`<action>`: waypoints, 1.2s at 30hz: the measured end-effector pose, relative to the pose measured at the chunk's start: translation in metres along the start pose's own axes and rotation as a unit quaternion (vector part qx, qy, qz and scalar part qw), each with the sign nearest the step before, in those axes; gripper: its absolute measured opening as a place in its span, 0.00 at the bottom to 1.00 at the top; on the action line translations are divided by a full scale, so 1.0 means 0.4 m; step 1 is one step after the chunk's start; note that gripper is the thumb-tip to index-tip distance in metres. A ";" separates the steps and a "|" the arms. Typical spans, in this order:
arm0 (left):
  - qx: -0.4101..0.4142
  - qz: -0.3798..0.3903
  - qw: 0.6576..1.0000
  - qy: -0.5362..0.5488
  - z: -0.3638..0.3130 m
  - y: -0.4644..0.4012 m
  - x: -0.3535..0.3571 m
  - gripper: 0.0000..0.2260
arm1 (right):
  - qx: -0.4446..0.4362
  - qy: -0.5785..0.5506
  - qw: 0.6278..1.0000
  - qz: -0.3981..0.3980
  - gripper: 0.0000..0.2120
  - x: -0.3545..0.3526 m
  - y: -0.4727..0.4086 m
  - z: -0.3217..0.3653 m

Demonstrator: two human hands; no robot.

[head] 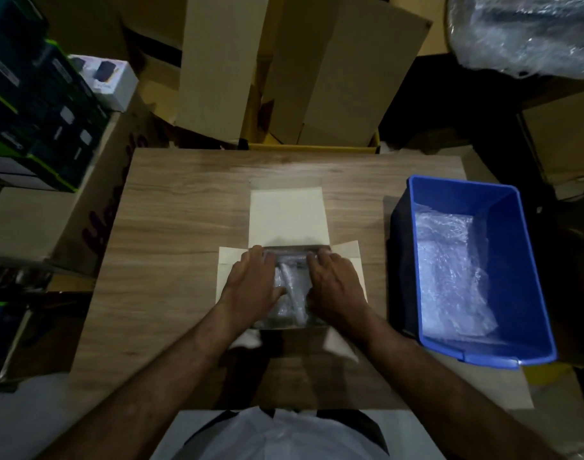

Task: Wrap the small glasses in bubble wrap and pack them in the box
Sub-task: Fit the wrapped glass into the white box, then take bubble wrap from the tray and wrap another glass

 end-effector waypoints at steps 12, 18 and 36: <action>0.016 0.132 0.986 -0.101 0.008 -0.045 0.051 0.50 | 0.011 -0.076 0.995 0.061 0.43 0.054 0.002 0.015; 0.007 0.156 0.980 -0.127 0.013 -0.047 0.056 0.50 | 0.015 -0.066 0.993 0.101 0.46 0.058 0.001 0.019; 0.091 -0.097 0.991 0.029 -0.142 0.088 0.014 0.33 | 0.054 -0.101 0.987 -0.116 0.34 -0.153 0.188 -0.179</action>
Point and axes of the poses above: each hand's wrist, its own y-axis away from the middle knuckle, its own x-axis out of the palm, z = x × y, the point moved 7 cm from there along -y, towards the middle knuckle, and after that the axes turned 3 degrees about -x, right-handed, at the moved point
